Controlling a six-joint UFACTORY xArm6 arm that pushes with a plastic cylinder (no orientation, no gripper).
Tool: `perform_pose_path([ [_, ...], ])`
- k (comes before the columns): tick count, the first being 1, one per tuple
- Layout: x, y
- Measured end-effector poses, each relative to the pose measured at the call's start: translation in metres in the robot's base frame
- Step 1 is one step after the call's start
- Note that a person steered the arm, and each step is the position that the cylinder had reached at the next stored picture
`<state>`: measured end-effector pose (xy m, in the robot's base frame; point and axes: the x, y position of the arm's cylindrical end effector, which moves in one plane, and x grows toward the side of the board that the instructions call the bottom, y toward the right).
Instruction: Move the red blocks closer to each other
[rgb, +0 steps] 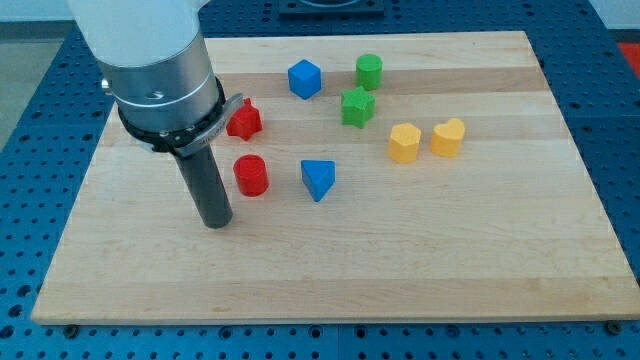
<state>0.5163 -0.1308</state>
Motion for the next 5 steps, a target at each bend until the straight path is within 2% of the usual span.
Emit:
perform_pose_path([
  [2,-0.014,0.000],
  [5,-0.056,0.045],
])
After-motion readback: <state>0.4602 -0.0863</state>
